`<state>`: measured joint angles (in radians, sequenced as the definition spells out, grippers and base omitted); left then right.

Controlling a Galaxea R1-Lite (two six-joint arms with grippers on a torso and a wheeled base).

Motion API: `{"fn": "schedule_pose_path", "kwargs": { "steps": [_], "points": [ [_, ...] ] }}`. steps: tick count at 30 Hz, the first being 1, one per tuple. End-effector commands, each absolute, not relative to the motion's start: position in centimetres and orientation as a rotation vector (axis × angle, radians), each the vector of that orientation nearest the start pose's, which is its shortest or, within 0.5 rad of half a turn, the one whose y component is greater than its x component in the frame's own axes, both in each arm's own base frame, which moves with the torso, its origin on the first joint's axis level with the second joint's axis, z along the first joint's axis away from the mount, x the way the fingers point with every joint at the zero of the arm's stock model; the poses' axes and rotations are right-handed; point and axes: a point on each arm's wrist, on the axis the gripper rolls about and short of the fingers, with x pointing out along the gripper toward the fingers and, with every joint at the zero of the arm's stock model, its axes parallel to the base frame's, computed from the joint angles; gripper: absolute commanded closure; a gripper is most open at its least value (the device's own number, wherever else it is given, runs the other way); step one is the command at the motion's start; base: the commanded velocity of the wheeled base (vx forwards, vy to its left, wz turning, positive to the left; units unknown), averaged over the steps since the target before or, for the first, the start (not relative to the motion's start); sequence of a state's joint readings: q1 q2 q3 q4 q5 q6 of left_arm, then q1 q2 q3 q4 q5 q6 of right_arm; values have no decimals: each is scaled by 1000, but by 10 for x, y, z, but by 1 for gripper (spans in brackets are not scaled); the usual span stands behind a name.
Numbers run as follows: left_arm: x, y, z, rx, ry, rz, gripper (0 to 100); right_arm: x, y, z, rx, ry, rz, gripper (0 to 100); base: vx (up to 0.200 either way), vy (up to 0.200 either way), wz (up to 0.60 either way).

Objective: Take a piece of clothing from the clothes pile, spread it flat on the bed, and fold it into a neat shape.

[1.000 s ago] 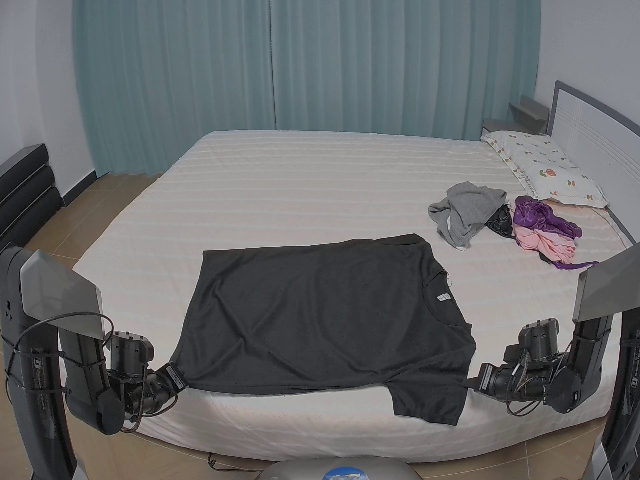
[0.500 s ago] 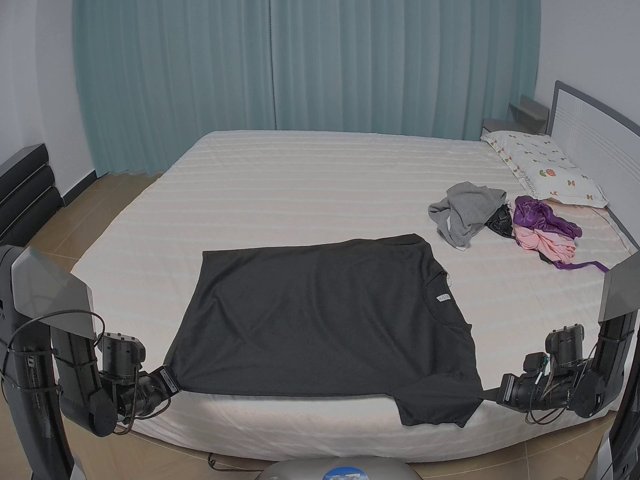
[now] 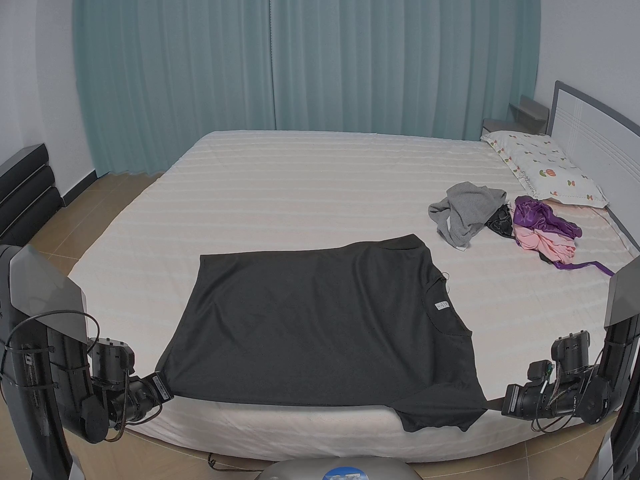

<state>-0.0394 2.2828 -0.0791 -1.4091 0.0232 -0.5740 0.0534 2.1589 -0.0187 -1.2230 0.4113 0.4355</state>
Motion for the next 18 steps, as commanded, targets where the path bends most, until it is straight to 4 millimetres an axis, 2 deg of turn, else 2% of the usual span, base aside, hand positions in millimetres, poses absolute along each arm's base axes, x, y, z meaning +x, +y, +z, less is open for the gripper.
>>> {"fn": "schedule_pose_path", "kwargs": {
  "steps": [1,9,18],
  "points": [
    [217,-8,-33,-499,799,211,100,189,19,-18,543,1025,229,100,0,0,0],
    [211,-8,-32,-479,819,202,100,182,18,-18,481,1073,246,100,0,0,0],
    [206,-9,-33,-433,850,191,100,168,19,0,435,1086,272,100,0,0,0]
  ]
}}
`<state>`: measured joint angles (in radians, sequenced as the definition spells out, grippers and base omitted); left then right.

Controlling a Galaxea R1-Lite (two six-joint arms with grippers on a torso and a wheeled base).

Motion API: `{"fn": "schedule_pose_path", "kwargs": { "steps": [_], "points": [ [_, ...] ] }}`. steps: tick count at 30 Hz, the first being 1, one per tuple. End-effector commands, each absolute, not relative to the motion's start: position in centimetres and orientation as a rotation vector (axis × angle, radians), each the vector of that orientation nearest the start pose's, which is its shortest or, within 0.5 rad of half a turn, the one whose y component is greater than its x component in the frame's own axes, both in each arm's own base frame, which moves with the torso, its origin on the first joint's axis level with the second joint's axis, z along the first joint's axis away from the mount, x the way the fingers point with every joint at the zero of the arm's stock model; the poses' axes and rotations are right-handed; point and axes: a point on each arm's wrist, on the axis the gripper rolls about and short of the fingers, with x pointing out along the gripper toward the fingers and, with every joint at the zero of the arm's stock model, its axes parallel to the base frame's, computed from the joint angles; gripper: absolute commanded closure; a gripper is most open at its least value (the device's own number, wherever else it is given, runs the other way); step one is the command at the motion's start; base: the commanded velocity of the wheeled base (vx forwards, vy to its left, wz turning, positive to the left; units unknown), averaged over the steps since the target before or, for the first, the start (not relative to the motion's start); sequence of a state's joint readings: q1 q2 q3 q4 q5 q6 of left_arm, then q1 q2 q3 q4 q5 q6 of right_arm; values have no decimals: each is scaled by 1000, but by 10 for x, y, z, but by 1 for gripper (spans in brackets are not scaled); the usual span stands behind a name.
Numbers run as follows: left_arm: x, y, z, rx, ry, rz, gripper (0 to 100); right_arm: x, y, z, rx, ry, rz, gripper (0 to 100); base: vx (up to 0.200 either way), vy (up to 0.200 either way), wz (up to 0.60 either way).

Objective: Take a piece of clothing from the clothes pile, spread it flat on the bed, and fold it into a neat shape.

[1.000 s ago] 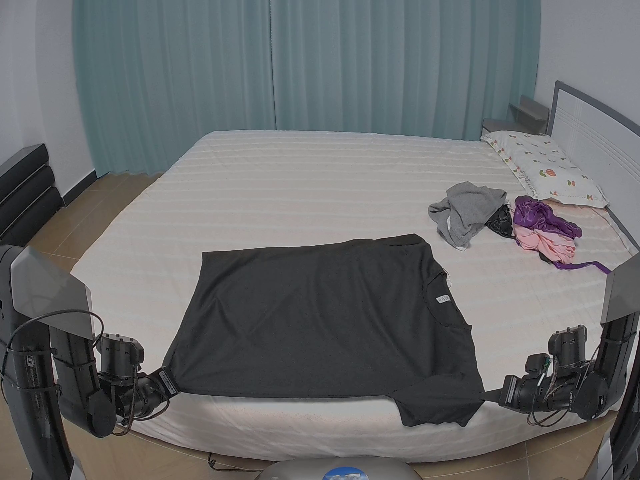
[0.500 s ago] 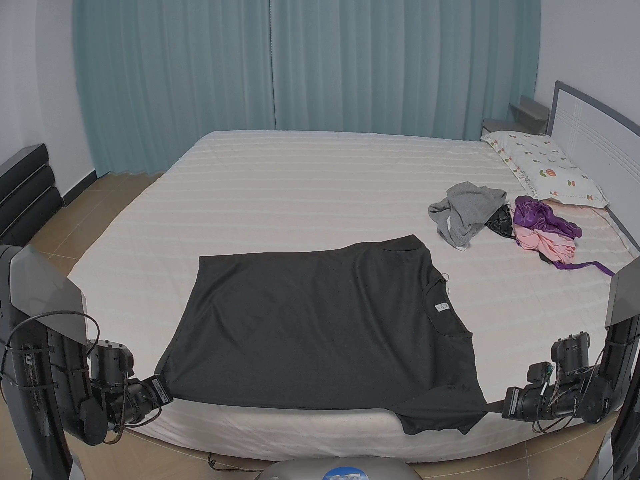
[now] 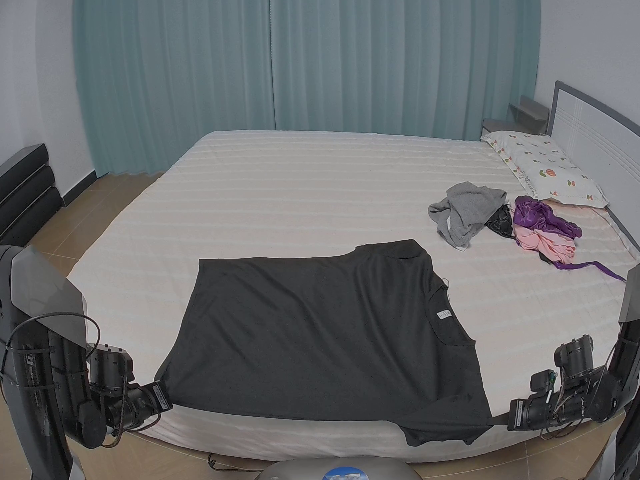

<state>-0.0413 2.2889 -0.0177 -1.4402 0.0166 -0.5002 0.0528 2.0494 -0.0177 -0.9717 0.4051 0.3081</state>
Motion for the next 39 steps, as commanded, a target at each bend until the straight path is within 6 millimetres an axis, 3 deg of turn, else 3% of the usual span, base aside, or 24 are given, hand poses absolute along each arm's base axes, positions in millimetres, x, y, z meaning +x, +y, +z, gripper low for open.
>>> {"fn": "schedule_pose_path", "kwargs": {
  "steps": [1,27,34,39],
  "points": [
    [205,-9,-33,-427,857,192,100,166,19,0,425,1098,274,100,0,0,0],
    [177,-8,-21,-271,1074,163,100,150,16,7,332,1164,289,100,0,0,0],
    [186,-7,-17,-293,992,161,100,154,16,14,328,1103,301,100,0,0,0],
    [200,-6,-10,-342,884,171,100,172,18,24,333,1015,309,100,0,0,0]
  ]
}}
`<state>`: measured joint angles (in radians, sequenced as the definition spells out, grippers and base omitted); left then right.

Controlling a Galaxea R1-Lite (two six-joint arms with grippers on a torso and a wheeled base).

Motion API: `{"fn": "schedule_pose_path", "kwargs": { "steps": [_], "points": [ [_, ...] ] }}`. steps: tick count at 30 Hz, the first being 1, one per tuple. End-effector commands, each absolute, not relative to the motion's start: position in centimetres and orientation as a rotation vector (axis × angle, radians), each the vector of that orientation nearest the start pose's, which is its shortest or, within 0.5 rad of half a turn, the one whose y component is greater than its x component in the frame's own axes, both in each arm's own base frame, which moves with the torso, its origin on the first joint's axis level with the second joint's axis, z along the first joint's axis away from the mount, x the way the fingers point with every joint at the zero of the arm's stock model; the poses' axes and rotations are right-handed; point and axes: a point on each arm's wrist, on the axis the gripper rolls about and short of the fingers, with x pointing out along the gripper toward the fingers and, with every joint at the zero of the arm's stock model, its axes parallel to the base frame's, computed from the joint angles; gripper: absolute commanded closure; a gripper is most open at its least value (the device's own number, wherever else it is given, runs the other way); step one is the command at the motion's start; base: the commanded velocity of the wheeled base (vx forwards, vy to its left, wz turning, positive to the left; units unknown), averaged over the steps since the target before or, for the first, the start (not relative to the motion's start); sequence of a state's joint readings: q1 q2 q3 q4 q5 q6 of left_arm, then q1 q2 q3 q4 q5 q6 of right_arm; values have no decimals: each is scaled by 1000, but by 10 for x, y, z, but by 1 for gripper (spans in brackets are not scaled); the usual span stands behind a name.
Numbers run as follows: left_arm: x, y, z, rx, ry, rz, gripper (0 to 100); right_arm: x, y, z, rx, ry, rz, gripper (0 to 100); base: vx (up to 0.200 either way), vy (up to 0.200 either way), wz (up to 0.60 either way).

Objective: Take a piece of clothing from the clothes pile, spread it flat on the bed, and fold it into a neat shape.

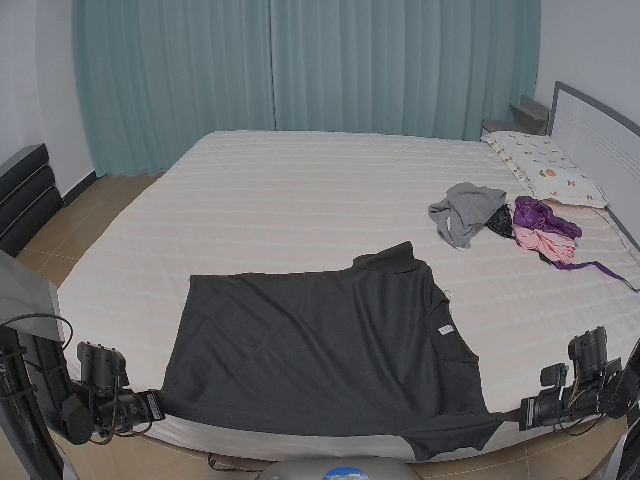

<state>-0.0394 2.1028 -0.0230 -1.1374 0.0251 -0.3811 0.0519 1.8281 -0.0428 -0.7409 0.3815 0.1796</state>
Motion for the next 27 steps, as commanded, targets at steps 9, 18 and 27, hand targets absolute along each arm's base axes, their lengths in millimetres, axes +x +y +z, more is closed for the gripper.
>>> {"fn": "schedule_pose_path", "kwargs": {
  "steps": [9,18,27],
  "points": [
    [238,-8,13,-464,659,226,100,220,21,39,387,891,237,100,0,0,0],
    [231,-8,26,-468,622,217,100,219,23,41,390,881,234,100,0,0,0],
    [213,-8,16,-452,701,230,100,197,21,41,373,907,235,100,0,0,0]
  ]
}}
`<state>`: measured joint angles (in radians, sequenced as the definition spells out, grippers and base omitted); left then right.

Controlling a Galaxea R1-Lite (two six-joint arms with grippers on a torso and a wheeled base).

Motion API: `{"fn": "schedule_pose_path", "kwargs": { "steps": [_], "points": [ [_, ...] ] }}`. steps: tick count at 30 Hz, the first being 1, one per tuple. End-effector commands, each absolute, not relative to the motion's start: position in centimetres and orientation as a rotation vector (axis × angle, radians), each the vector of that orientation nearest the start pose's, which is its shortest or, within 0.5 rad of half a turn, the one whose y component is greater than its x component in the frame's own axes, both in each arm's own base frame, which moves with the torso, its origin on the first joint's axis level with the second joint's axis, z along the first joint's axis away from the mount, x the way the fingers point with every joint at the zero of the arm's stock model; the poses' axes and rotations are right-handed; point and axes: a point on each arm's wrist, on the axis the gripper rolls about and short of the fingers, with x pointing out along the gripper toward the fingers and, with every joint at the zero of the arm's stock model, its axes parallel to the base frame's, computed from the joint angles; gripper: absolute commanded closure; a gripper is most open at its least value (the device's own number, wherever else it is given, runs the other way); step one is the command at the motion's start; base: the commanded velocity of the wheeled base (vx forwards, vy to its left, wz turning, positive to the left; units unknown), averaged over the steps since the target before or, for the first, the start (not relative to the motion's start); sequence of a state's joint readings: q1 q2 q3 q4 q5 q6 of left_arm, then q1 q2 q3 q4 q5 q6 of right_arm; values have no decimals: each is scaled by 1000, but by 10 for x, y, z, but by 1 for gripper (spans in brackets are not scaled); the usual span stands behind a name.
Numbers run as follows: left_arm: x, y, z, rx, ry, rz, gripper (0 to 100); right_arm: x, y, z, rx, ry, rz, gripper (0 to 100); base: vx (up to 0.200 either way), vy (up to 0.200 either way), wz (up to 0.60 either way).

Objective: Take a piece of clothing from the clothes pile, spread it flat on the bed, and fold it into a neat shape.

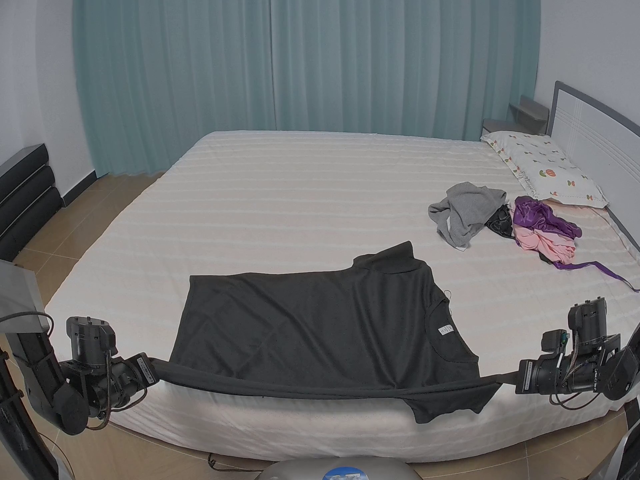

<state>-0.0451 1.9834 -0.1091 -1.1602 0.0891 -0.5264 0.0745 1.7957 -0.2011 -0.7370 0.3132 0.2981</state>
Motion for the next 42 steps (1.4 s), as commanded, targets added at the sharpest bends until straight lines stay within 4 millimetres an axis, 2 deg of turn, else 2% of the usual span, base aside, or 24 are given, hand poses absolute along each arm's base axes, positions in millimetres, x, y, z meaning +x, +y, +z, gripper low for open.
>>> {"fn": "schedule_pose_path", "kwargs": {
  "steps": [1,6,11,12,13,20,28,36,42],
  "points": [
    [214,-9,15,-450,708,227,100,197,21,39,373,911,234,100,0,0,0],
    [217,-15,7,-437,740,211,100,207,22,39,374,906,235,100,0,0,0],
    [234,-16,7,-450,697,206,100,235,24,34,380,892,221,100,0,0,0],
    [234,-16,7,-450,697,206,100,235,24,34,380,892,221,100,0,0,0],
    [241,-16,7,-454,679,206,100,243,25,31,380,892,217,100,0,0,0],
    [256,-16,5,-444,640,236,100,272,27,24,403,879,209,100,0,0,0],
    [267,-18,-3,-440,646,237,100,284,30,23,416,865,209,100,0,0,0],
    [278,-20,-19,-445,676,245,100,301,37,21,408,842,232,100,0,0,0],
    [297,-21,-26,-520,644,266,100,314,38,16,407,836,233,100,0,0,0]
  ]
}}
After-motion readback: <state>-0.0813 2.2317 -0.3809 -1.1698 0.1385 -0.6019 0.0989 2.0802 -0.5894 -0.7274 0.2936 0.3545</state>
